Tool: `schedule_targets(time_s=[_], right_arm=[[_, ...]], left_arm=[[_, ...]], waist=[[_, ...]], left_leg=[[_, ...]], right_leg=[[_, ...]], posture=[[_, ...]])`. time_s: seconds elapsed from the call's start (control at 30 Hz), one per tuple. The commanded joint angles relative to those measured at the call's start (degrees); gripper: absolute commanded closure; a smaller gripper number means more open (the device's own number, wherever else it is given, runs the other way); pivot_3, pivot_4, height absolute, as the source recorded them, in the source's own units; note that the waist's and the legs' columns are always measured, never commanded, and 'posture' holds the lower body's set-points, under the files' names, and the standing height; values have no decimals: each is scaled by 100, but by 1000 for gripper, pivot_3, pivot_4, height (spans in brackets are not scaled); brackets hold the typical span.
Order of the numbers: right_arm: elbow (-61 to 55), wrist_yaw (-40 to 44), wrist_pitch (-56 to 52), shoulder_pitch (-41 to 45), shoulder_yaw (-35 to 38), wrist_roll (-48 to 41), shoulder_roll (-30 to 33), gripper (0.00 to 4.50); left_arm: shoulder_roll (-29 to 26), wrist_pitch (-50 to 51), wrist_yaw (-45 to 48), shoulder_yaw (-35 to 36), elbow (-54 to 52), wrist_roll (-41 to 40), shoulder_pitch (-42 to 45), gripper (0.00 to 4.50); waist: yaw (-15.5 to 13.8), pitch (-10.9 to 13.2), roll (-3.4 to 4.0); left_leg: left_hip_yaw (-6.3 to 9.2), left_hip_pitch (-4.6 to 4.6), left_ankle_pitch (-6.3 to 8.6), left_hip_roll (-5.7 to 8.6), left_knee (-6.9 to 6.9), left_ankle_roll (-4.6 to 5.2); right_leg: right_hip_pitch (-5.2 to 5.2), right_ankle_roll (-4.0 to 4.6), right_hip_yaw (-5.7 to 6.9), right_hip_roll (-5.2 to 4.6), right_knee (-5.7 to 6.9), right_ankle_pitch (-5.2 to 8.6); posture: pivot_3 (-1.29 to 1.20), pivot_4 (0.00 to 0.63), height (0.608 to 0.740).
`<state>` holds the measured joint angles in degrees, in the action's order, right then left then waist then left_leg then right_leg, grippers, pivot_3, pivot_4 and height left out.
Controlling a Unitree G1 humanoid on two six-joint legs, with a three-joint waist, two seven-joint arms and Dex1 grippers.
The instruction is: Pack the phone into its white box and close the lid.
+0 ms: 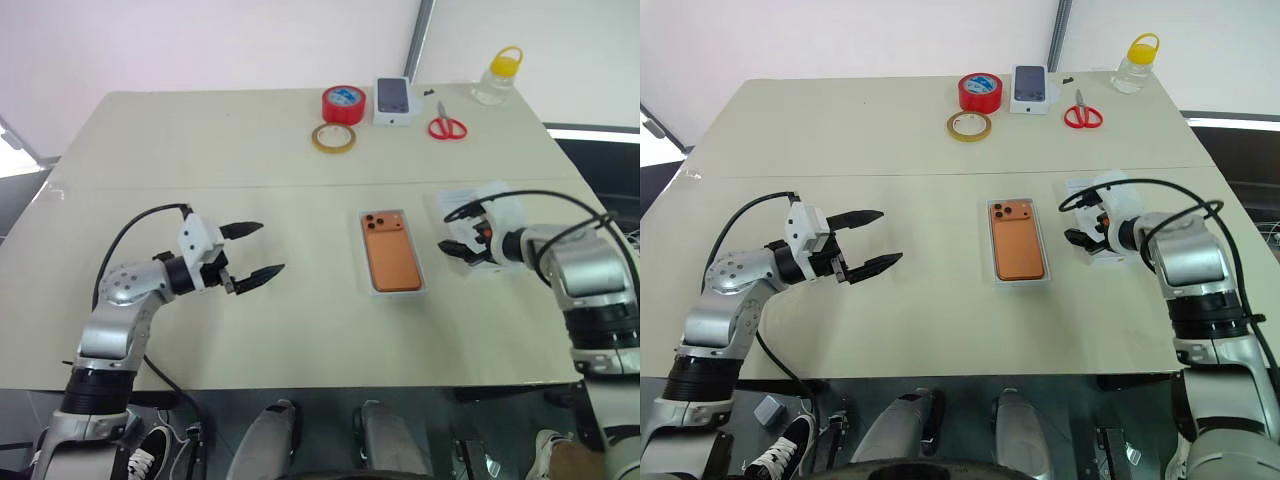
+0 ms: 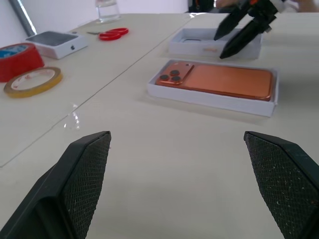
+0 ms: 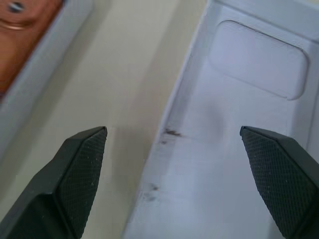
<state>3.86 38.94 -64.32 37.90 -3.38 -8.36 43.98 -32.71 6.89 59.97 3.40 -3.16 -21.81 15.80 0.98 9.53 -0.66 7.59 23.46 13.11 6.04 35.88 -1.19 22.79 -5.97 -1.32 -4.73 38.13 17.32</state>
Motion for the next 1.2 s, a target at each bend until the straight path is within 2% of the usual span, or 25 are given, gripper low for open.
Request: schedule_targets(time_s=[0.03, 0.23, 0.53, 0.73, 0.97, 1.07, 1.2], right_arm=[[-165, 119, -982, 470, -157, -224, 139, 37], [535, -239, -2096, 1138, -239, -247, -125, 37], [1499, -382, -1829, 1796, -750, -174, -349, 37], [2091, -61, -1539, 2208, -1624, -6, -243, 37], [2987, -178, -1241, 2677, -1535, 138, -547, 37], [3086, -157, -1181, 2692, -1554, 186, -597, 881], [3093, -211, -1185, 2600, -1512, 229, -667, 2912]], left_arm=[[-102, -232, 152, 85, 77, -55, 78, 0], [-9, -431, 126, -22, 186, 18, 124, 0], [172, -398, -206, -136, -92, 41, -98, 0], [193, -341, -456, -153, -347, 31, -291, 0], [203, -269, -710, -156, -543, 26, -474, 0], [211, -235, -779, -183, -597, 33, -492, 0], [211, -199, -842, -209, -651, 34, -514, 0]], waist=[[-13, 0, 0], [-22, 0, -1], [24, 1, 0], [0, 2, 2], [5, 3, 3], [4, 3, 3], [8, 3, 3]], left_leg=[[0, 0, 0, 0, 0, 0], [1, 3, 2, 2, 2, 3], [-2, 4, 2, 1, 1, 3], [-2, 6, 2, 1, 1, 3], [-2, 6, 2, 1, 0, 2], [-2, 6, 2, 2, 0, 2], [-2, 6, 2, 1, 0, 2]], right_leg=[[0, 0, 0, 0, 0, 0], [0, 0, 1, -3, -2, 0], [7, 0, -1, 0, 4, -1], [8, 0, -1, 1, 2, -1], [10, 0, -1, 1, 3, -1], [10, 0, -1, 1, 2, -1], [10, 0, -1, 2, 2, -1]], posture=[[0, 150, 740], [0, 150, 740], [0, 150, 740], [0, 150, 740], [0, 150, 740], [0, 150, 740], [0, 150, 740]])
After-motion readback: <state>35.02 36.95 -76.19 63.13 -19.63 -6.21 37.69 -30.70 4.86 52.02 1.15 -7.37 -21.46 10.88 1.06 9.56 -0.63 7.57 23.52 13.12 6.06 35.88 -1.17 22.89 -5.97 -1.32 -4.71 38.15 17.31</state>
